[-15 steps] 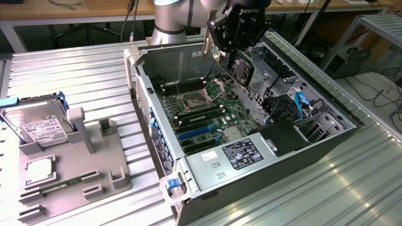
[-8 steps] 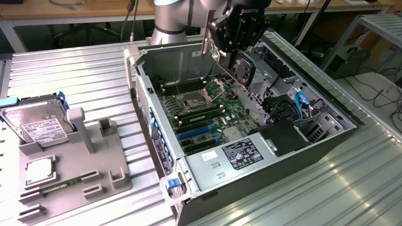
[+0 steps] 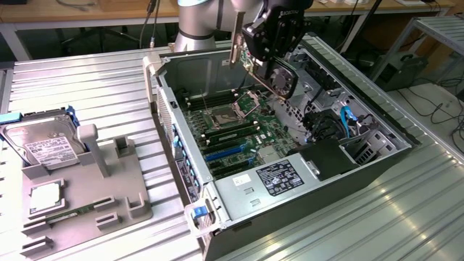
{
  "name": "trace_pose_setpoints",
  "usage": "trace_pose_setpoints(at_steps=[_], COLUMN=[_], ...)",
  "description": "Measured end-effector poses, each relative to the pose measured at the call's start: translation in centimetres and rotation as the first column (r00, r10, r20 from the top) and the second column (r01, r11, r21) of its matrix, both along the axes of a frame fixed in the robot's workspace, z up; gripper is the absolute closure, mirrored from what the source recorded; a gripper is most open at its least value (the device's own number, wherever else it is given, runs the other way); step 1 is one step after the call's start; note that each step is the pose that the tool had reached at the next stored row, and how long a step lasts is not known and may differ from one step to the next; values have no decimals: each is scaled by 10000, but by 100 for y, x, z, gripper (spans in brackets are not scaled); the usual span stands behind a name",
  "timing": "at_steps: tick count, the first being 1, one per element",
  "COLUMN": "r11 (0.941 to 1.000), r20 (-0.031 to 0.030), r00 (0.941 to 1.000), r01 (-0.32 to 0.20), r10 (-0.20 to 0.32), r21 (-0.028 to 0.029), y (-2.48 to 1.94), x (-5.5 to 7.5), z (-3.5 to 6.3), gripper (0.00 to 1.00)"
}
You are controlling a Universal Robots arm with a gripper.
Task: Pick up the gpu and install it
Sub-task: 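Insert the gpu into the slot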
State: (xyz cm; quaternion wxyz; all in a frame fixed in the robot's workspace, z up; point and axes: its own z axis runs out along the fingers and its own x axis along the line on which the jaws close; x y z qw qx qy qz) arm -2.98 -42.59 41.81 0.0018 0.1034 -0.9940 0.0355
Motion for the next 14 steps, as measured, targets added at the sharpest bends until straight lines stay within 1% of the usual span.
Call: trace_pose_setpoints(at_steps=[5,14], r11=[9995,9955], r20=[0,0], r00=[9995,9955], r01=[-324,-945], r10=[324,945], r21=[0,0], y=[0,0], x=[0,0], z=[0,0], gripper=[73,73])
